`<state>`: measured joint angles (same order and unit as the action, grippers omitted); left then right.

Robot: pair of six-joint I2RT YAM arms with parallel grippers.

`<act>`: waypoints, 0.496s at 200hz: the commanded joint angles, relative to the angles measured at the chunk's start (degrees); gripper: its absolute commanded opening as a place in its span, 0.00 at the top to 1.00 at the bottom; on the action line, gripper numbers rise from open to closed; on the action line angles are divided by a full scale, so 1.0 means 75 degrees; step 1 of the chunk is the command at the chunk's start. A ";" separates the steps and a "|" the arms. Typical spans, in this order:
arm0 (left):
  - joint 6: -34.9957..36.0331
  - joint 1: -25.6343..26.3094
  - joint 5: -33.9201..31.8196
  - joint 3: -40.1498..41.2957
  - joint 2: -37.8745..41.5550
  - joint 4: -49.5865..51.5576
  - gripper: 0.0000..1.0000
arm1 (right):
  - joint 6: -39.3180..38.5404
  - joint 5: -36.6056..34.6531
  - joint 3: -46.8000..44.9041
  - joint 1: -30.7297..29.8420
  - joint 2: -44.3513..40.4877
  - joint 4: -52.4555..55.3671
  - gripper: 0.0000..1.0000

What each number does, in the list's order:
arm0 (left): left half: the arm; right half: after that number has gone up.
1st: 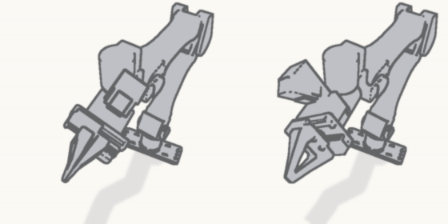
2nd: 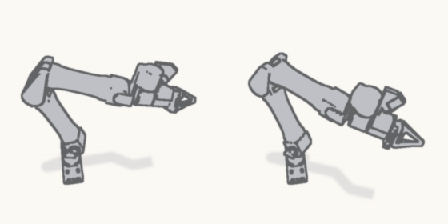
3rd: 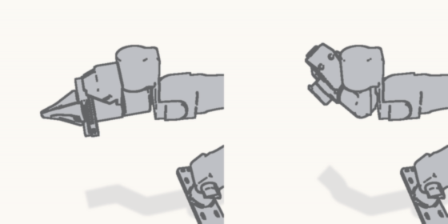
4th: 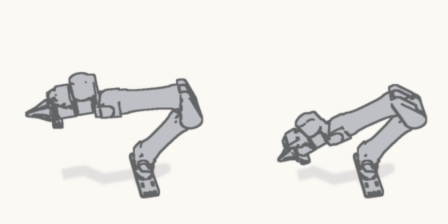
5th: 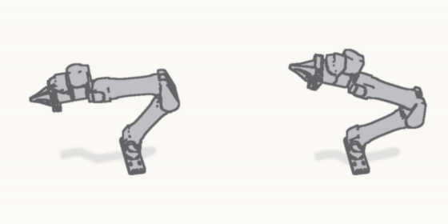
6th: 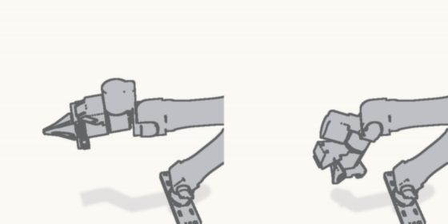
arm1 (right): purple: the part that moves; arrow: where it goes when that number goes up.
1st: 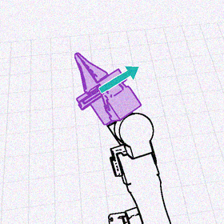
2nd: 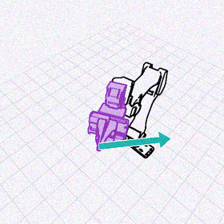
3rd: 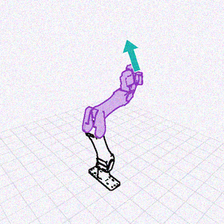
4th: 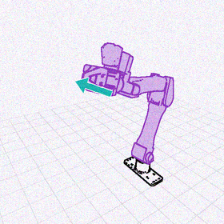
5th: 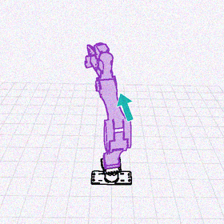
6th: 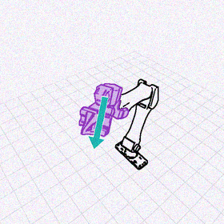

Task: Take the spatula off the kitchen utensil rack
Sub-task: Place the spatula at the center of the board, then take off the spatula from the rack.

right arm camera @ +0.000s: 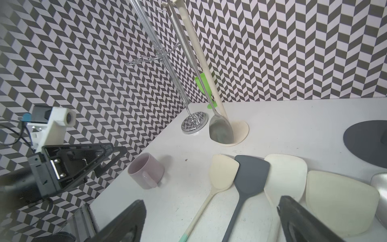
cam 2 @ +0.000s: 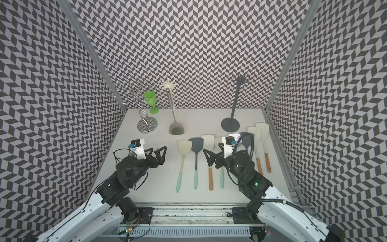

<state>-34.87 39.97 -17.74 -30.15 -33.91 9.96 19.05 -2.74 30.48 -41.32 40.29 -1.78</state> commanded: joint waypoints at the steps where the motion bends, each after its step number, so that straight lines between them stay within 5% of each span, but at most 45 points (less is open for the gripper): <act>1: -0.0016 -0.0084 -0.0149 -0.0053 -0.0084 -0.0622 0.00 | -0.0149 -0.0022 0.0133 0.0048 0.0253 -0.0465 0.03; 51: 0.0137 -0.0454 0.0072 -0.0335 -0.1181 -0.1171 0.00 | 0.0047 0.0401 0.0249 0.0060 0.1190 -0.0932 0.05; 99: 0.0392 -0.1732 0.0704 -0.1117 -0.2644 -0.2041 0.00 | 0.0271 0.0717 0.0374 0.0176 0.1748 -0.1113 0.06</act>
<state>-33.67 31.40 -16.16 -34.15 -49.89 1.13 19.97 0.58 31.18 -40.64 52.49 -5.65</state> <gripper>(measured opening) 0.996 0.946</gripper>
